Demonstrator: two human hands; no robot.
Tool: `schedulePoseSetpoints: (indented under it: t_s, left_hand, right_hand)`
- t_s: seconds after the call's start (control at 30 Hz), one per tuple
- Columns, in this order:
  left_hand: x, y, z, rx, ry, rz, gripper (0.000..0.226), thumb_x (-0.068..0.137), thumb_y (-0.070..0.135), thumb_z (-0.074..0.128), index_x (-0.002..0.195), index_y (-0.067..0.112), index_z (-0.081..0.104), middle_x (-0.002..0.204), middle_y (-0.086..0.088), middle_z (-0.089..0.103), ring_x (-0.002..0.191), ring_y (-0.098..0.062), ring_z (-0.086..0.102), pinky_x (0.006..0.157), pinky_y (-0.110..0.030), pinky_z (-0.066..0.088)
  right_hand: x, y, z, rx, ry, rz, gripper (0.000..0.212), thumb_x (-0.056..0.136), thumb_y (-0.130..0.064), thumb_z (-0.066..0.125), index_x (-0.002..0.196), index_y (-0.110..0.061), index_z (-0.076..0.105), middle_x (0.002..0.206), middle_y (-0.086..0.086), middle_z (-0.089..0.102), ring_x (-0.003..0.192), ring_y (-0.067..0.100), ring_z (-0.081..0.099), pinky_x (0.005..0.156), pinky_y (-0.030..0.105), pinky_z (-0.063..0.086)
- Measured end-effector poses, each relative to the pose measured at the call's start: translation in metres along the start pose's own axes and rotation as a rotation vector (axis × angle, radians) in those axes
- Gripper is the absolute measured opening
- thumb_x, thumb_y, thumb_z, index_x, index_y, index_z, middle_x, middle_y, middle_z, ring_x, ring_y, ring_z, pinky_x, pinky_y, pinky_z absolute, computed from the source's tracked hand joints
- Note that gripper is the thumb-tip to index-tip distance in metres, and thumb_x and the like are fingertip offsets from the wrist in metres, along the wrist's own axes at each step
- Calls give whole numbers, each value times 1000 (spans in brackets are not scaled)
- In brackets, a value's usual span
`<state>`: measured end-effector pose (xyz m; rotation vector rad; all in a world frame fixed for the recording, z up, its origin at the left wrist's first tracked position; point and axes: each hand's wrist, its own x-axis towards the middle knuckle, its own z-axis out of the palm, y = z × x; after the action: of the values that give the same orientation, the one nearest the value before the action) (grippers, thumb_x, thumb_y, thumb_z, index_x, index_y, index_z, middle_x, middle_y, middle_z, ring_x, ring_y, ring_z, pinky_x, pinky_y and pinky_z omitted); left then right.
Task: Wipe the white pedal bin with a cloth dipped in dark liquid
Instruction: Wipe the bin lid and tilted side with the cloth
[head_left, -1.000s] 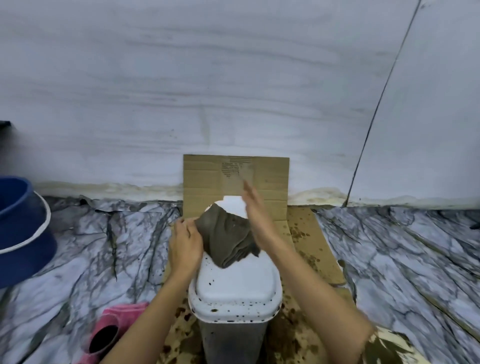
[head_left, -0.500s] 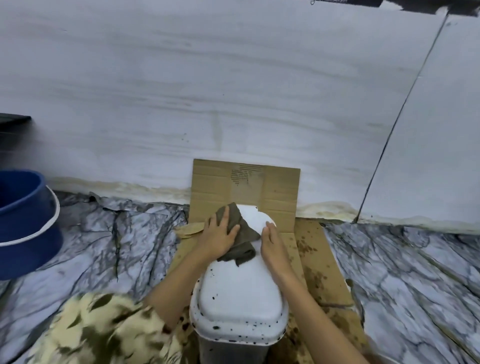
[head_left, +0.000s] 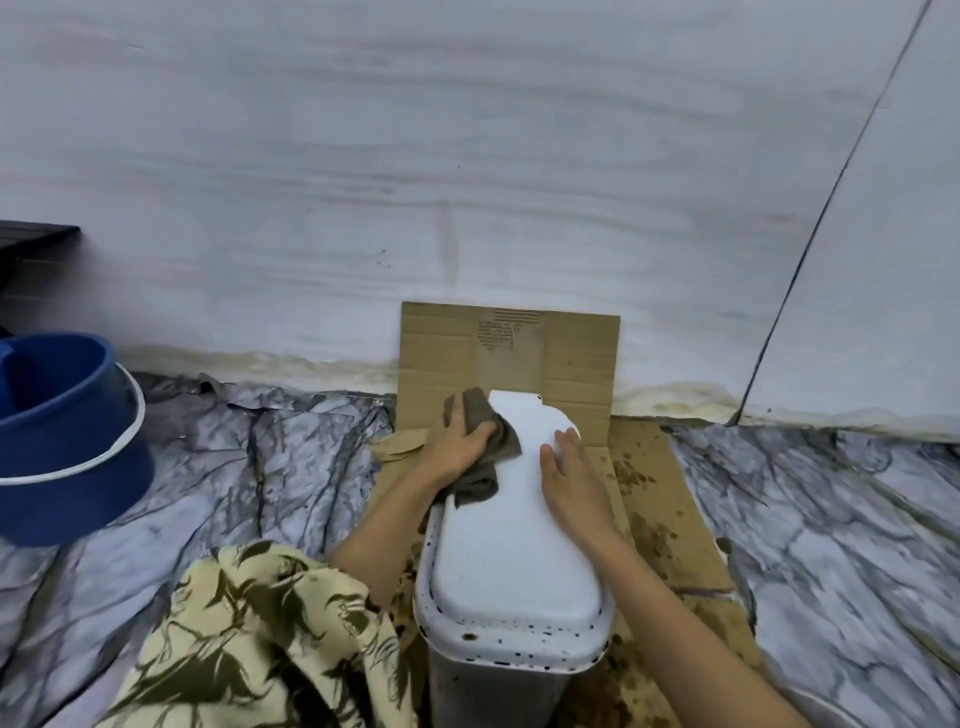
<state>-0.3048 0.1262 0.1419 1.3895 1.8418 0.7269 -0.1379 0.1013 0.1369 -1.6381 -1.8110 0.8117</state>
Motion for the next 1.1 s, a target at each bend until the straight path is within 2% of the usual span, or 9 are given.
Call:
schedulePoseSetpoints:
  t_s: [0.13, 0.27, 0.4, 0.5, 0.6, 0.67, 0.8, 0.93, 1.1]
  left_hand:
    - [-37, -23, 9, 145, -24, 241, 80, 86, 64, 47, 150, 39, 6, 160, 3, -6, 147, -17, 4, 116, -32, 11]
    - [-89, -67, 11, -206, 6, 238, 89, 73, 74, 48, 149, 44, 11, 148, 28, 17, 133, 7, 24, 103, -13, 21]
    - [-47, -50, 10, -376, 72, 15, 67, 92, 45, 50, 150, 27, 21, 145, 0, 44, 117, -14, 51, 89, -21, 36]
    - [-13, -15, 8, -198, 66, 18, 64, 97, 40, 42, 152, 25, 13, 156, -7, 25, 137, -25, 34, 106, -28, 29]
    - [-21, -3, 14, -25, 35, 166, 55, 100, 35, 37, 151, 27, 18, 160, -6, 3, 147, -24, 10, 119, -35, 13]
    - [-48, -14, 21, -27, 33, 290, 50, 101, 34, 32, 150, 30, 22, 160, 1, 5, 147, -15, 4, 120, -33, 9]
    - [-70, -39, 20, -130, 189, 223, 49, 97, 34, 31, 145, 25, 31, 144, 3, 38, 130, -18, 40, 101, -26, 30]
    - [0, -7, -1, -95, 177, 56, 34, 98, 24, 35, 120, 8, 56, 123, -17, 60, 111, -31, 56, 90, -32, 42]
    - [62, 18, 0, -136, 18, 69, 37, 96, 34, 41, 115, 12, 64, 119, -13, 64, 107, -27, 59, 91, -30, 45]
  right_hand:
    - [3, 2, -2, -32, -4, 2, 54, 101, -40, 30, 149, -16, 23, 160, -1, 12, 145, 19, 18, 116, 35, 21]
    - [5, -7, 7, -154, -53, 27, 65, 97, -53, 30, 149, -15, 18, 160, 1, 6, 147, 24, 2, 117, 47, 13]
    - [-2, -15, 7, -329, 43, -29, 64, 98, -50, 28, 148, -11, 19, 158, 11, 12, 146, 31, 3, 116, 49, 4]
    - [-8, -18, 6, -235, 75, -191, 57, 101, -43, 29, 149, -12, 22, 153, 11, 30, 142, 25, 22, 115, 36, 11]
    - [-1, -7, 1, -385, -49, -229, 60, 99, -51, 27, 151, -23, 17, 158, 5, 17, 146, 18, 11, 117, 33, 3]
    - [1, 2, -3, -494, -114, -209, 71, 90, -68, 21, 151, -32, 14, 160, -1, 6, 148, 16, 0, 118, 34, -2]
    - [-2, 1, 7, -548, -167, -263, 101, 65, -87, -6, 151, -35, 6, 160, -6, -2, 147, 18, -9, 118, 36, -7]
    - [0, -3, 14, -544, -195, -261, 65, 93, -60, 5, 151, -30, 4, 160, -5, -3, 146, 19, -12, 118, 35, -9]
    - [4, 7, 2, -537, -171, -240, 51, 100, -43, 6, 150, -37, 6, 160, -9, 1, 147, 14, -9, 117, 30, -7]
